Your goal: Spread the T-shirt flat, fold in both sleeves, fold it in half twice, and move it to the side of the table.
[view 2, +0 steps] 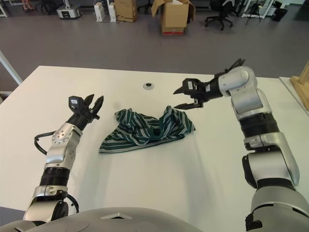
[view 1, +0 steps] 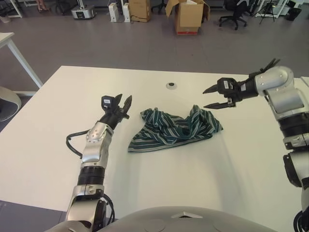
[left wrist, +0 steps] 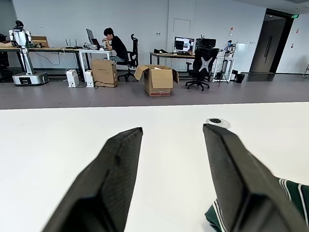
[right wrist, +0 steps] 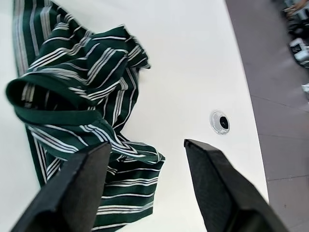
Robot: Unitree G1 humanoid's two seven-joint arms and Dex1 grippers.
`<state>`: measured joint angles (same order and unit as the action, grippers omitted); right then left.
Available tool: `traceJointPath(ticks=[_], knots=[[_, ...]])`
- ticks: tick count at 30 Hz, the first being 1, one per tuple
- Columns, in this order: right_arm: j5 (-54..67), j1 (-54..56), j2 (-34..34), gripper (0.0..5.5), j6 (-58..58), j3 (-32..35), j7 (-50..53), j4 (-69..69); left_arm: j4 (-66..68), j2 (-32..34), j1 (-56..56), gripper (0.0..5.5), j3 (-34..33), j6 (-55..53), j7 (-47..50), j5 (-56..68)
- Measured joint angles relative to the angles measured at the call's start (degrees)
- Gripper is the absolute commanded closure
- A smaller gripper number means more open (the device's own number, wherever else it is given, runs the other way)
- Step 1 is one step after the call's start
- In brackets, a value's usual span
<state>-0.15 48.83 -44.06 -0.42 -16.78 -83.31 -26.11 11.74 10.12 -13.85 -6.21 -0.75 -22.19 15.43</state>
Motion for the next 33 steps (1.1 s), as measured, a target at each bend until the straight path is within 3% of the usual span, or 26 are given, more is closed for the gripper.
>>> traceJointPath(ticks=[3, 7, 13, 17, 28, 30, 33], knots=[[0.0, 7.0, 0.6, 2.67, -1.0, -7.6, -7.8, -5.7, -0.7, -0.8, 0.8, 3.2, 0.4, 0.1, 0.3, -0.1], [2.9, 12.1, 2.5, 2.67, -1.0, -17.4, -8.9, -11.9, -0.7, -1.0, 0.8, 3.2, 0.4, 0.1, 0.3, -0.2], [1.9, 14.3, 6.6, 2.67, -5.7, -21.6, -8.9, -22.9, -0.8, -0.8, 0.9, 3.2, 0.4, -0.2, -0.2, -0.2], [-0.6, 15.2, 10.6, 2.67, -8.7, -21.1, -8.9, -30.4, -0.9, -0.9, 1.1, 3.2, 0.6, -0.2, -0.3, -0.2], [-7.3, 15.4, 11.5, 5.1, -15.0, -20.7, -8.9, -37.9, -0.5, 0.9, 0.8, 3.2, 0.5, 0.4, -1.1, -0.4], [-6.7, 13.9, 11.3, 5.47, -15.2, -20.2, -8.9, -36.0, 0.8, 3.1, -4.1, 3.2, 0.5, 0.5, -5.5, 0.2], [-5.5, 9.6, 11.0, 5.47, -14.7, -19.3, -8.9, -32.5, 6.1, 5.2, -13.1, 3.2, 3.3, 0.4, -18.6, 2.5]])
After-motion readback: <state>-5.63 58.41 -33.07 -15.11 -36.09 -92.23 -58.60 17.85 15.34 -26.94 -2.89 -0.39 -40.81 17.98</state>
